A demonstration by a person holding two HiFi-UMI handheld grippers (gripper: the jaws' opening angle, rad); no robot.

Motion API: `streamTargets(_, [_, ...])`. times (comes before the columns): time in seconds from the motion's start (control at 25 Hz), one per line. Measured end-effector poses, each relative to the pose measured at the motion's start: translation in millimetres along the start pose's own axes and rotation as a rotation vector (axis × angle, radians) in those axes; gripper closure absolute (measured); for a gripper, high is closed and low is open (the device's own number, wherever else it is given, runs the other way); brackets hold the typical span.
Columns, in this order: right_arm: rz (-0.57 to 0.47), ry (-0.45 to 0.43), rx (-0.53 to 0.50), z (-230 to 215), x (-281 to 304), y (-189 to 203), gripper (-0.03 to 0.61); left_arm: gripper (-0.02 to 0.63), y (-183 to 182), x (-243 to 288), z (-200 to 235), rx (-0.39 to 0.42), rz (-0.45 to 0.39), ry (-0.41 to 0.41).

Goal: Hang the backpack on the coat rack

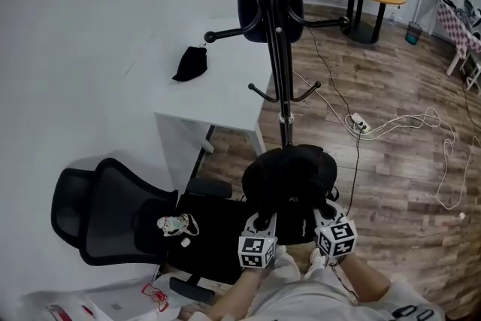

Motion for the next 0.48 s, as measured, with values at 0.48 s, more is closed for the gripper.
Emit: streamTargets(0.48, [0.016, 0.044, 0.026, -16, 34, -2, 0.549, 0.592, 0, 37, 21, -0.012, 0.025, 0.026])
Point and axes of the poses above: the fingertips, and each gripper's own axes: x forward along the fingers, z to its left, y out of its underside, the point moved 7 cm from there along -x, backward along the fingers, and after that the axes turned 3 degrees about -y, right-handed, at the moved point
